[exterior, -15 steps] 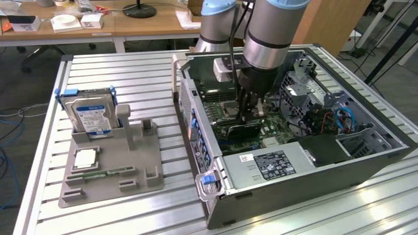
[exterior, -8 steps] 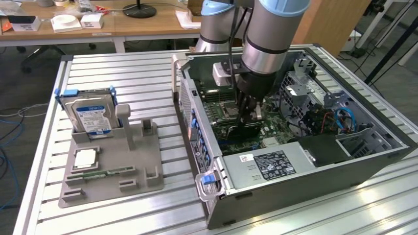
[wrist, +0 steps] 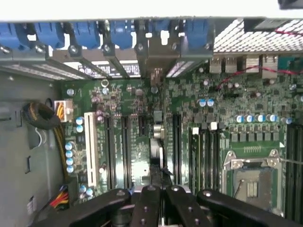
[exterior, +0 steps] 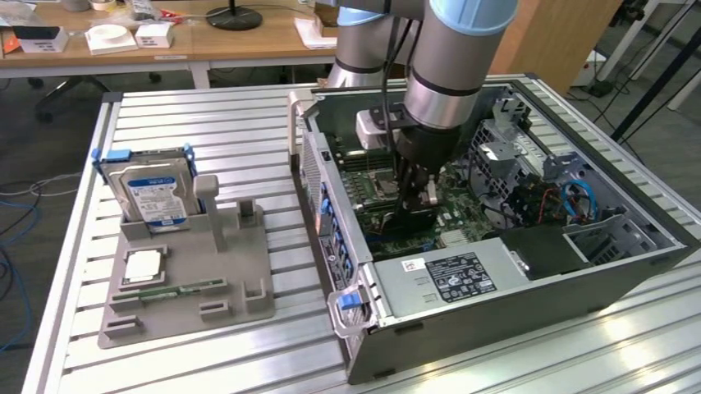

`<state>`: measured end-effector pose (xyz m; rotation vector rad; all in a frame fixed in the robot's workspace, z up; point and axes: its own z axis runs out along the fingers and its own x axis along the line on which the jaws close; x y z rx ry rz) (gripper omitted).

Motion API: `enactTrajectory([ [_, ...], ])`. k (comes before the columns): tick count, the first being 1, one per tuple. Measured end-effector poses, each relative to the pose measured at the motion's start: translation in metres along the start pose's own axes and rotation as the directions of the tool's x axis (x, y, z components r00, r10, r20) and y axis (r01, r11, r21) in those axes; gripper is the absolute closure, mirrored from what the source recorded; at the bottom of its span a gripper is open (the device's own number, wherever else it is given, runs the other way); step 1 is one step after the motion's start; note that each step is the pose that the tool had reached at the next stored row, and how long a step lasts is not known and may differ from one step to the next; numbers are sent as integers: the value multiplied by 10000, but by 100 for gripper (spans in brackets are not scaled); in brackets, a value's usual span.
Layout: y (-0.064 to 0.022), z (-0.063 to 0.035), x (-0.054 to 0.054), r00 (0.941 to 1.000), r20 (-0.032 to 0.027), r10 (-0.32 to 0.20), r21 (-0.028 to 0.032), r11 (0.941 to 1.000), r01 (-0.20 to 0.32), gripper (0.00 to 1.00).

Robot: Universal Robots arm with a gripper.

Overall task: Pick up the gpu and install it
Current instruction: 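Press down on the gpu until it lock into place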

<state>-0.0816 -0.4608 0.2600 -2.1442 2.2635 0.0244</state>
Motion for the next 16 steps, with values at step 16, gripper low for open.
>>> enactTrajectory([
  [16,325,-365,16,10000,45,0,2,10000,0,89],
])
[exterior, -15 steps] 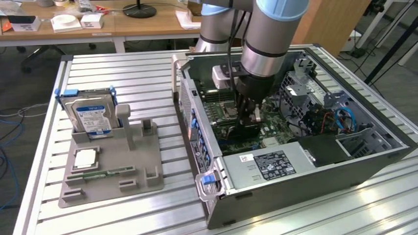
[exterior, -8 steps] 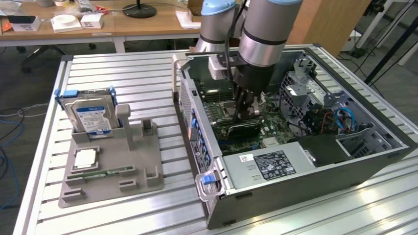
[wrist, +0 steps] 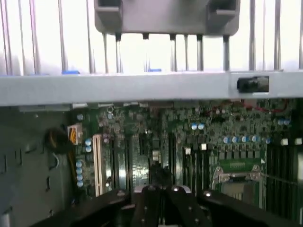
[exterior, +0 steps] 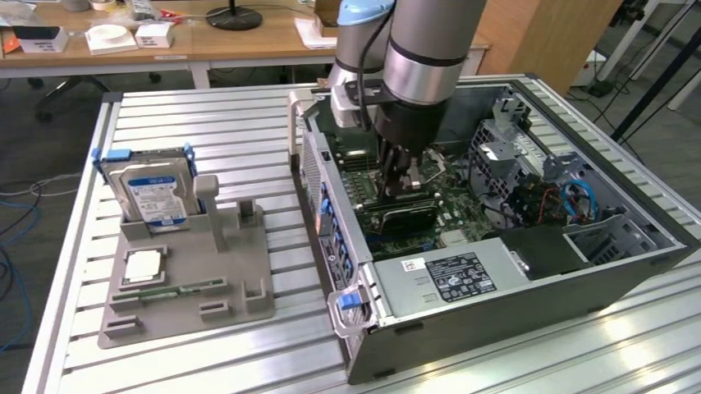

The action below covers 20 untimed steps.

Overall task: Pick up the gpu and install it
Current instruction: 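Press down on the gpu until it lock into place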

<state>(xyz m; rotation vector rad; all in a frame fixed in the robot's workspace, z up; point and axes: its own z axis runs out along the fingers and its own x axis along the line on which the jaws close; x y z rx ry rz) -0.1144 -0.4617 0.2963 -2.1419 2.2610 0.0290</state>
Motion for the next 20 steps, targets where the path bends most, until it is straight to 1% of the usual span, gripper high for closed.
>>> enactTrajectory([
  [1,28,-34,0,10000,4,1,6,10000,-1,89],
  [3,56,-103,0,10000,3,10,9,10000,-10,89],
  [8,160,-179,3,10000,8,18,11,10000,-18,89],
  [13,378,-177,15,10000,8,22,12,10000,-22,89],
  [15,457,-148,20,10000,9,26,13,10000,-26,89],
  [16,477,-130,21,10000,8,34,13,10000,-34,89],
  [18,480,-98,37,10000,14,53,12,10000,-53,89],
  [20,479,-74,75,10000,79,58,8,10000,-58,89],
])
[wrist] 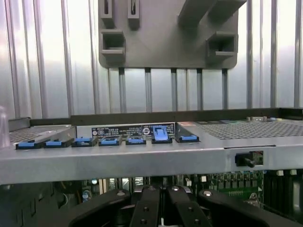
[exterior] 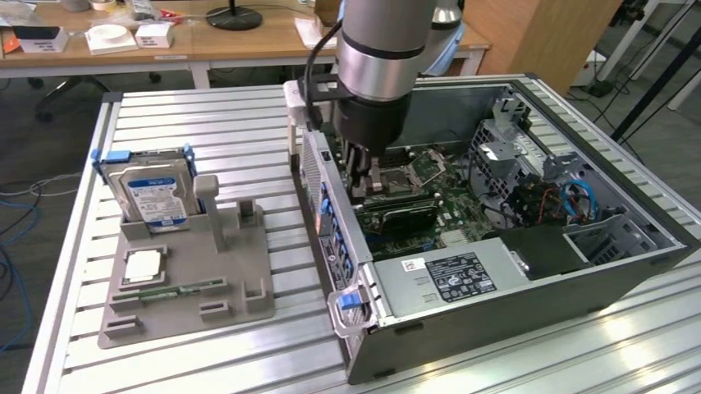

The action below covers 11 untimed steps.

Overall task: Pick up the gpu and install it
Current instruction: 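Press down on the gpu until it lock into place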

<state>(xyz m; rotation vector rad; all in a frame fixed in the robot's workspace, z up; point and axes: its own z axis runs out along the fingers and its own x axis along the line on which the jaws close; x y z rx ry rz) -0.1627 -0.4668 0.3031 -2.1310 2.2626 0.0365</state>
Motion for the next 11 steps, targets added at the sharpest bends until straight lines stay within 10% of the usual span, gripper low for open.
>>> enactTrajectory([
  [4,0,19,16,10000,64,57,-58,10000,-57,89],
  [8,0,25,17,9994,320,92,-168,9998,-87,89],
  [11,0,70,21,9993,371,107,-171,9998,-101,89],
])
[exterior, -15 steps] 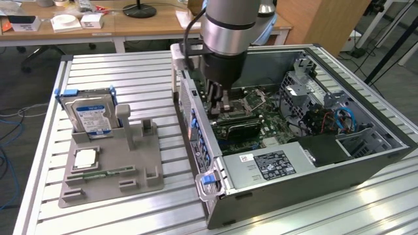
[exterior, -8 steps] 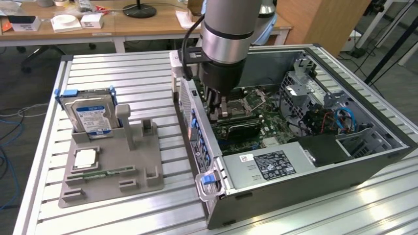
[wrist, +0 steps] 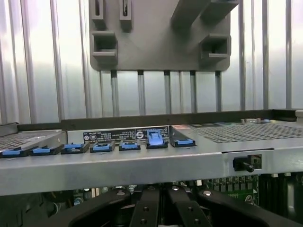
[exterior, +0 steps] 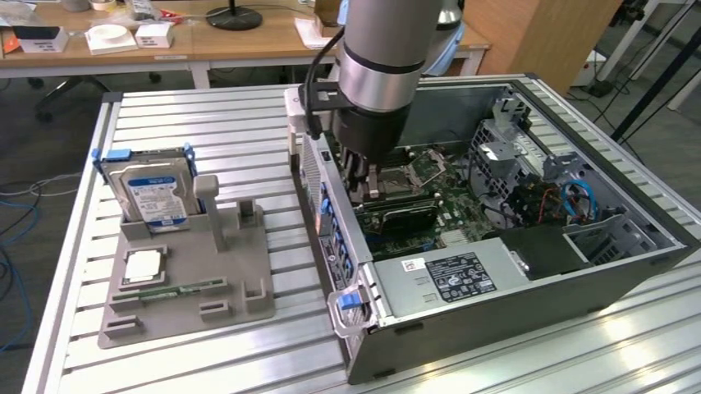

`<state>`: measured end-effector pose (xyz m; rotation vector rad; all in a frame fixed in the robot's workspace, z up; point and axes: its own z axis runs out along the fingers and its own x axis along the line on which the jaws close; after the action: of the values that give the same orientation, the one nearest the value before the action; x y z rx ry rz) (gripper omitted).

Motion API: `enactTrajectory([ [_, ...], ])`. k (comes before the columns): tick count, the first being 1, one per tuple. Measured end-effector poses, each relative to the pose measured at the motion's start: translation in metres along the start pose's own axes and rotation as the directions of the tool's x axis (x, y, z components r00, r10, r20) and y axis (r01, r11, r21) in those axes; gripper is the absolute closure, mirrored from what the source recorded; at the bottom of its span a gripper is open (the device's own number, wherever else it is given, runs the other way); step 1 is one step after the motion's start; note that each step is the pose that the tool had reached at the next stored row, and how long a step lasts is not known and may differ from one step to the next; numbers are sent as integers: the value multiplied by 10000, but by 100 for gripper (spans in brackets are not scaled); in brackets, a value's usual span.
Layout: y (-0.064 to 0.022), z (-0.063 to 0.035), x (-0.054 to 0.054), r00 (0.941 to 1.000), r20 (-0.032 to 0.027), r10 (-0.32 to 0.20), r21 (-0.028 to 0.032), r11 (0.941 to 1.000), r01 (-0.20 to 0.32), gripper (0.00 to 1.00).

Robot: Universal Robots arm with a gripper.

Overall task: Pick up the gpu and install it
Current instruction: 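Press down on the gpu until it lock into place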

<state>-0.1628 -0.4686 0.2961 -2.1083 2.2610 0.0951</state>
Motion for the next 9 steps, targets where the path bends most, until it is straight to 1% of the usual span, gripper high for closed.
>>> enactTrajectory([
  [1,-1,16,3,10000,-2,8,-1,10000,-8,89],
  [3,-1,41,7,10000,23,17,-2,10000,-17,89],
  [5,-8,19,3,10000,47,26,-11,10000,-26,89],
  [6,-17,-6,0,10000,41,30,-16,10000,-30,89],
  [8,-61,-22,-4,10000,70,25,-15,10000,-25,89],
  [9,-92,-28,-7,9999,101,25,-17,10000,-25,89],
])
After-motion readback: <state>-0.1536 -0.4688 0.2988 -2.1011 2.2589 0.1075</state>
